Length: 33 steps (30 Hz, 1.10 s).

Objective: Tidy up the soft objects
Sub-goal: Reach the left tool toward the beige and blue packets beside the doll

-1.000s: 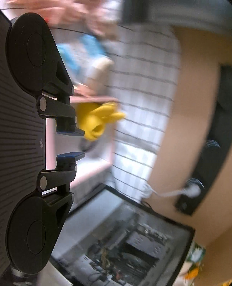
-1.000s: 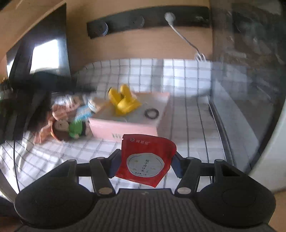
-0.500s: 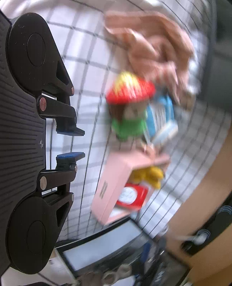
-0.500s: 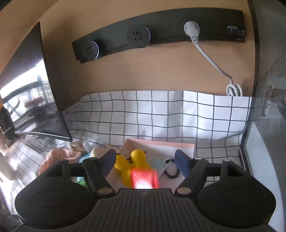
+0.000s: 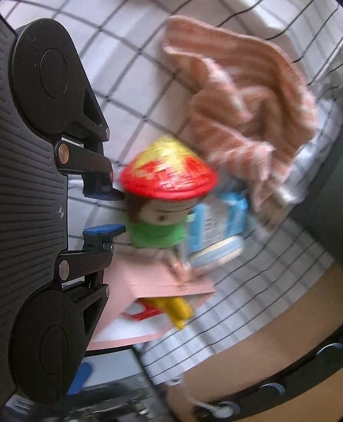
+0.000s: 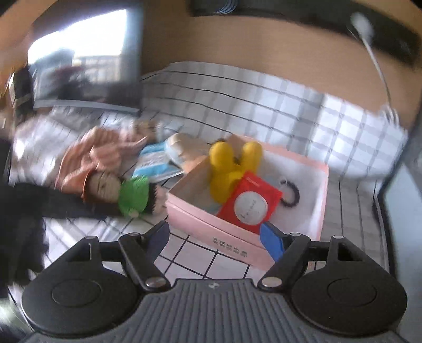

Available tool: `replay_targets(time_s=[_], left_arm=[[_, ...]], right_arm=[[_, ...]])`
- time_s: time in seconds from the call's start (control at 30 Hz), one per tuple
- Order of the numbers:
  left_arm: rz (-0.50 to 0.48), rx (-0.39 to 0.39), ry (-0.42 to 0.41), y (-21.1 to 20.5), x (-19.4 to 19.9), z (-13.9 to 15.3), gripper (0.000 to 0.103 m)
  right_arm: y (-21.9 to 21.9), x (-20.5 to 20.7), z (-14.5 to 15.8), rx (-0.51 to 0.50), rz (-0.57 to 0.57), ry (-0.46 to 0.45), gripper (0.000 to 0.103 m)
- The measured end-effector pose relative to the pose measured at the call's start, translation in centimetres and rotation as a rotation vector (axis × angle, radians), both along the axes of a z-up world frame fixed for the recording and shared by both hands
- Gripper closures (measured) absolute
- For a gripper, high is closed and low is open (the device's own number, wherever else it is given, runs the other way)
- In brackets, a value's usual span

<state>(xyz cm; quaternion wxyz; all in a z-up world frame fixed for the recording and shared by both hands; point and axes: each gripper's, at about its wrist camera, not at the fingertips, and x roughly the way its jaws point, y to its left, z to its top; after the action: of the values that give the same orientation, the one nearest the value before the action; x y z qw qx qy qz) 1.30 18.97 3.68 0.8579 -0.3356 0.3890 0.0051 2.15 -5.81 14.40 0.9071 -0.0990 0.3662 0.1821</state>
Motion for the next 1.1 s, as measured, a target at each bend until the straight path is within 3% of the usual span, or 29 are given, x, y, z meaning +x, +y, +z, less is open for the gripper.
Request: replay_targets(time_s=[0.13, 0.23, 0.33, 0.4, 0.63, 0.77, 0.8, 0.93, 1.1], left_arm=[[0.080, 0.057, -0.030, 2.6, 0.6, 1.0, 0.081], [0.132, 0.070, -0.045, 5.3, 1.1, 1.7, 0.077], [0.128, 0.142, -0.041, 6.9, 1.7, 2.2, 0.069], [0.132, 0.150, -0.036, 7.7, 1.2, 2.4, 0.069], [0.107, 0.030, -0.020, 9.5, -4.2, 2.1, 0.069], [0.042, -0.021, -0.006, 8.7, -7.2, 1.5, 0.069], [0.017, -0.027, -0.002, 8.3, -7.8, 1.3, 0.069], [-0.094, -0.002, 0.015, 6.6, -9.2, 0.9, 0.069], [-0.204, 0.011, 0.011, 5.2, -9.8, 0.7, 0.069]], right_arm=[[2.4, -0.5, 0.4, -0.065, 0.100, -0.061, 0.027], [4.5, 0.2, 0.6, -0.053, 0.161, -0.043, 0.027], [7.2, 1.6, 0.4, -0.024, 0.224, -0.013, 0.027], [8.8, 2.9, 0.2, -0.015, 0.251, 0.001, 0.027], [13.7, 11.5, -0.9, -0.186, 0.253, -0.028, 0.027], [14.4, 18.9, -1.3, -0.148, 0.107, 0.048, 0.027], [14.5, 21.2, -1.7, -0.142, 0.059, 0.077, 0.031], [15.5, 26.8, -4.6, -0.230, -0.015, 0.208, 0.071], [16.2, 25.1, -5.6, -0.191, 0.015, 0.281, 0.074]])
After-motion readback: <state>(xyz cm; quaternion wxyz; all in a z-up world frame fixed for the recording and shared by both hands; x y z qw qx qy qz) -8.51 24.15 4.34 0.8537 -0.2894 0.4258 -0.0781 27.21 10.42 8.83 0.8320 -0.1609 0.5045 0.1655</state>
